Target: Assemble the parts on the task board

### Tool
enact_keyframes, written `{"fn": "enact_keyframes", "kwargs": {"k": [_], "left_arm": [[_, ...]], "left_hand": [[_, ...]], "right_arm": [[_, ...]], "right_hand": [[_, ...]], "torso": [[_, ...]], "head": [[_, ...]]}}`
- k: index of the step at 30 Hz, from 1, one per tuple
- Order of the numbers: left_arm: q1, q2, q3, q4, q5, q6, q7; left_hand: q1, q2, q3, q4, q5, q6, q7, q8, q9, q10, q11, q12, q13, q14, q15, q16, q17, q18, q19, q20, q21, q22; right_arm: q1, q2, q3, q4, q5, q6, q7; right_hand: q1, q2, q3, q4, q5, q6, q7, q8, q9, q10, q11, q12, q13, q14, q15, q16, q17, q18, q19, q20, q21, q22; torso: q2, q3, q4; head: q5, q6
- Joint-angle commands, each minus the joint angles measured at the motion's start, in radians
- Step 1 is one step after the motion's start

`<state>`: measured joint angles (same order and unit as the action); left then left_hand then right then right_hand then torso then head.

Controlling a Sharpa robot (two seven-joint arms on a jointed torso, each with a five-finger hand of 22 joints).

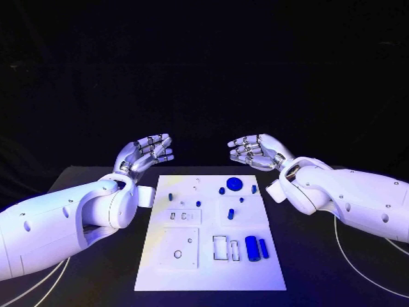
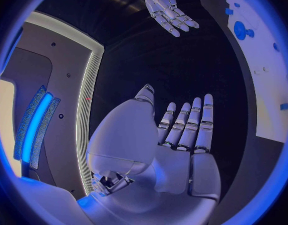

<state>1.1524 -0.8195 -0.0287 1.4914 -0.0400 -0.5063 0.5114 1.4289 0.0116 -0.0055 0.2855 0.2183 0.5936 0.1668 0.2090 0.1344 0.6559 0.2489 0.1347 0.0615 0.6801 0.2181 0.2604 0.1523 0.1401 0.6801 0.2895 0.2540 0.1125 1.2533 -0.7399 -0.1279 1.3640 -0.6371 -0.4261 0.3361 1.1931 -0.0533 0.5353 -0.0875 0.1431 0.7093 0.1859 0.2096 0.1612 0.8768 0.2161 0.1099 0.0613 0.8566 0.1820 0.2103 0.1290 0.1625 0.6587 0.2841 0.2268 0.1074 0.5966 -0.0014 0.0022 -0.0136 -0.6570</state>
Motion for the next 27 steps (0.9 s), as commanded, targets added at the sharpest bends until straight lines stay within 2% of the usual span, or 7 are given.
{"fn": "enact_keyframes", "kwargs": {"k": [1,8,12,20,23,24,27], "left_arm": [[0.004,-0.013,0.003,0.022,-0.009,0.026,0.032],[0.008,-0.055,0.011,0.082,-0.009,0.042,0.030],[0.012,-0.083,0.016,0.134,-0.010,0.054,0.025],[0.022,-0.116,0.021,0.204,-0.009,0.066,0.020],[0.024,-0.119,0.021,0.218,-0.007,0.068,0.019],[0.025,-0.120,0.022,0.221,-0.006,0.068,0.019],[0.026,-0.122,0.022,0.228,-0.005,0.069,0.019]], "left_hand": [[0.034,-0.005,0.004,-0.003,0.003,0.136,0.093,0.053,0.029,0.160,-0.027,0.022,0.006,0.113,-0.032,0.042,0.023,0.040,0.089,-0.002,0.032,0.004],[0.082,-0.019,0.008,-0.001,0.003,0.201,0.071,0.071,0.037,0.279,-0.057,0.018,0.007,0.223,-0.067,0.070,0.059,0.046,0.180,-0.023,0.054,-0.004],[0.092,-0.023,0.010,-0.001,0.003,0.216,0.064,0.074,0.037,0.308,-0.066,0.014,0.008,0.256,-0.077,0.080,0.073,0.046,0.211,-0.035,0.063,-0.005],[0.093,-0.026,0.010,-0.001,0.002,0.218,0.063,0.074,0.037,0.311,-0.067,0.013,0.007,0.258,-0.078,0.080,0.075,0.046,0.213,-0.036,0.063,-0.006],[0.093,-0.026,0.010,-0.001,0.002,0.218,0.063,0.074,0.037,0.311,-0.067,0.012,0.007,0.258,-0.078,0.079,0.075,0.046,0.213,-0.036,0.063,-0.006],[0.093,-0.026,0.009,-0.001,0.002,0.218,0.063,0.074,0.037,0.311,-0.067,0.012,0.007,0.257,-0.078,0.079,0.075,0.045,0.214,-0.036,0.063,-0.006],[0.092,-0.027,0.009,0.000,0.001,0.218,0.063,0.074,0.036,0.310,-0.066,0.010,0.007,0.256,-0.077,0.078,0.075,0.045,0.214,-0.036,0.062,-0.006]], "right_arm": [[0.009,-0.002,0.001,-0.005,-0.199,0.006,-0.037],[0.045,0.006,0.003,-0.030,-0.505,0.111,-0.170],[0.065,0.013,0.003,-0.030,-0.741,0.186,-0.269],[0.083,0.025,0.004,-0.020,-0.981,0.181,-0.353],[0.085,0.031,0.004,-0.019,-1.025,0.164,-0.362],[0.085,0.034,0.004,-0.019,-1.035,0.161,-0.365],[0.085,0.041,0.004,-0.019,-1.058,0.164,-0.373]], "right_hand": [[0.028,-0.034,0.031,-0.013,-0.011,0.138,0.058,0.031,0.016,0.158,-0.032,-0.015,0.003,0.168,-0.041,0.035,0.013,0.023,0.158,-0.025,0.057,0.010],[0.032,-0.069,0.023,-0.007,-0.020,0.198,0.026,0.047,0.022,0.279,-0.074,-0.018,0.009,0.308,-0.094,0.083,0.050,0.022,0.302,-0.082,0.140,0.042],[0.039,-0.096,0.000,0.000,-0.012,0.237,-0.004,0.057,0.030,0.348,-0.106,-0.024,0.016,0.427,-0.138,0.135,0.107,0.021,0.411,-0.131,0.239,0.094],[0.032,-0.133,-0.004,0.032,-0.004,0.257,-0.031,0.053,0.048,0.383,-0.134,-0.046,0.028,0.600,-0.183,0.293,0.253,0.017,0.525,-0.182,0.391,0.191],[0.033,-0.144,0.004,0.043,-0.009,0.250,-0.028,0.044,0.055,0.332,-0.126,-0.043,0.029,0.638,-0.181,0.415,0.337,-0.004,0.588,-0.190,0.564,0.380],[0.033,-0.147,0.006,0.051,-0.010,0.246,-0.025,0.040,0.059,0.304,-0.118,-0.042,0.030,0.644,-0.179,0.490,0.386,-0.027,0.632,-0.189,0.705,0.556],[0.044,-0.155,-0.001,0.062,-0.014,0.231,-0.025,0.030,0.071,0.264,-0.111,-0.036,0.041,0.627,-0.165,0.772,0.639,-0.060,0.685,-0.183,0.936,0.846]], "torso": [[0.020,0.0012,0.0028],[0.054,0.0014,0.0088],[0.078,0.0004,0.0143],[0.110,0.0000,0.0185],[0.122,0.0007,0.0202],[0.125,0.0008,0.0206],[0.135,-0.0006,0.0224]], "head": [[-0.005,0.002],[-0.013,0.003],[-0.019,0.005],[-0.031,0.014],[-0.035,0.017],[-0.035,0.017],[-0.039,0.018]]}}
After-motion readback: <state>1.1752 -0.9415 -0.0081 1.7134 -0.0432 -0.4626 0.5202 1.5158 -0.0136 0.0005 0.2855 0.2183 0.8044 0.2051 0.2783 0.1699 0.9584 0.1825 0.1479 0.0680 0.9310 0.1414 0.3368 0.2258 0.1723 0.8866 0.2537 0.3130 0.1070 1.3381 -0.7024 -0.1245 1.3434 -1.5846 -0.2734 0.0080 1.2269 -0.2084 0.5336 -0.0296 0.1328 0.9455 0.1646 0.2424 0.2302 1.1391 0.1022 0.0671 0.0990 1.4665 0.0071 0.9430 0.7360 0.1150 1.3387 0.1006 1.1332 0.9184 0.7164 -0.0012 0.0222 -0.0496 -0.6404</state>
